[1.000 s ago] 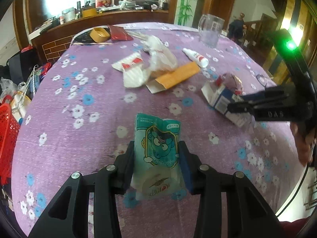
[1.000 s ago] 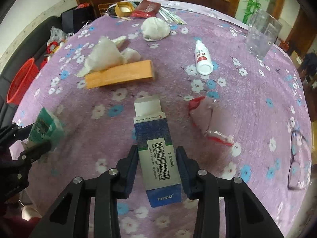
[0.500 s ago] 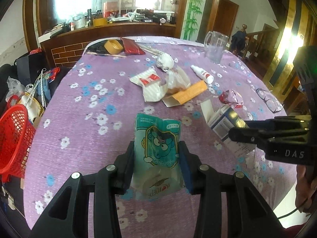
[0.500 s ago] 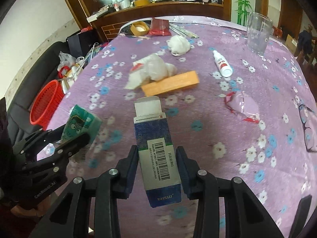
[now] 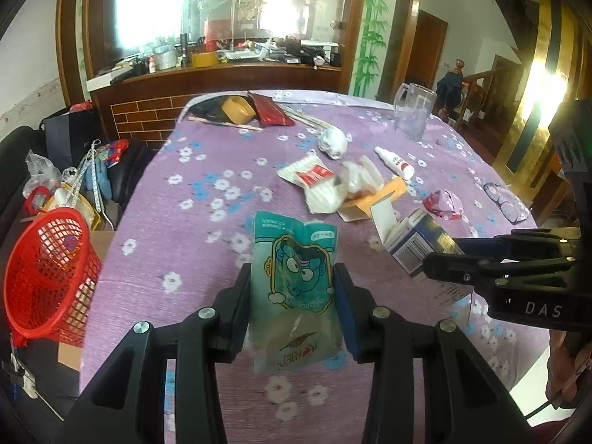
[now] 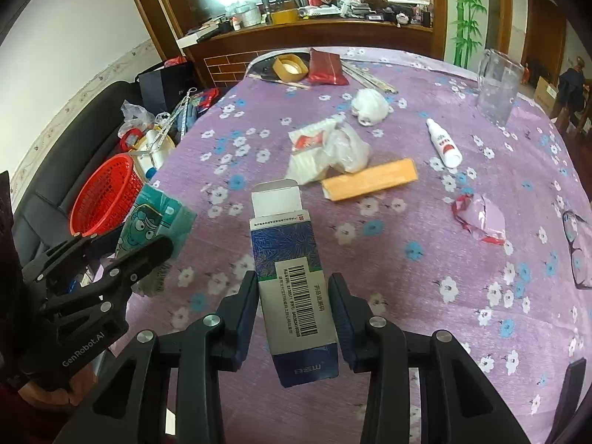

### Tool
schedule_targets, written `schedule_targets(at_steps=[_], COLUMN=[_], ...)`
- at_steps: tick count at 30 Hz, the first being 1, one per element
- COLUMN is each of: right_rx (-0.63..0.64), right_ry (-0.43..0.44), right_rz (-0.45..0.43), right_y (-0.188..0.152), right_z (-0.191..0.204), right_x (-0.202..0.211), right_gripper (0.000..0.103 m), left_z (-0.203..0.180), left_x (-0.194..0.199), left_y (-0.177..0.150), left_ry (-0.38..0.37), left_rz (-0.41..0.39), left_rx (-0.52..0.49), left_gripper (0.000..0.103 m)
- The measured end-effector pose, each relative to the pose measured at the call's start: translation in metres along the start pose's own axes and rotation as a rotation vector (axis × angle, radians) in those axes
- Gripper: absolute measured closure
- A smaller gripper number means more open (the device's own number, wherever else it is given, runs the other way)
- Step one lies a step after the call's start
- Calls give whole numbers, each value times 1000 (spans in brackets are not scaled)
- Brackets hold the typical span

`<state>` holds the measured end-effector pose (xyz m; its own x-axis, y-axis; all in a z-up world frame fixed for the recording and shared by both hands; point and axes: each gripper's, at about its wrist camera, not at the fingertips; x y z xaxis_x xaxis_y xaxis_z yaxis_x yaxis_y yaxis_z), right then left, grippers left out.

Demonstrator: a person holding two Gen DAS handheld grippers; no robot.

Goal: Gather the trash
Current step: 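Grasp the white-blue barcode box with the right tool while the left tool holds the packet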

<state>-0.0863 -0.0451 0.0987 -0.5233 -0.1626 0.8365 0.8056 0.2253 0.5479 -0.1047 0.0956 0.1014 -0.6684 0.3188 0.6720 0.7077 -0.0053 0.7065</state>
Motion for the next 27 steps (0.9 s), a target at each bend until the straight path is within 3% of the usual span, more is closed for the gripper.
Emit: schedule_targets(at_steps=[27], right_rx=[91], right_ry=[7], right_rz=[0], right_y=[19], right_z=[74], right_x=[-6], right_gripper=[61], left_z=[61], left_x=[42], left_y=[-6], left_ry=[43], left_rz=[-48], left_rx=[56], left_gripper=[63])
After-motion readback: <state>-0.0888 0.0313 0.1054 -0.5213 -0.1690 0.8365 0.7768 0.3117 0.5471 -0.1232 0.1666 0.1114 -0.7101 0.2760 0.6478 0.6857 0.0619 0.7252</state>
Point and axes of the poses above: each gripper's, at about its wrist camera, not at the fingertips, and x roughly against the way its jaws point, z to its left, y to its top, and after that the axes turned 11 degrees about -y, right-handed
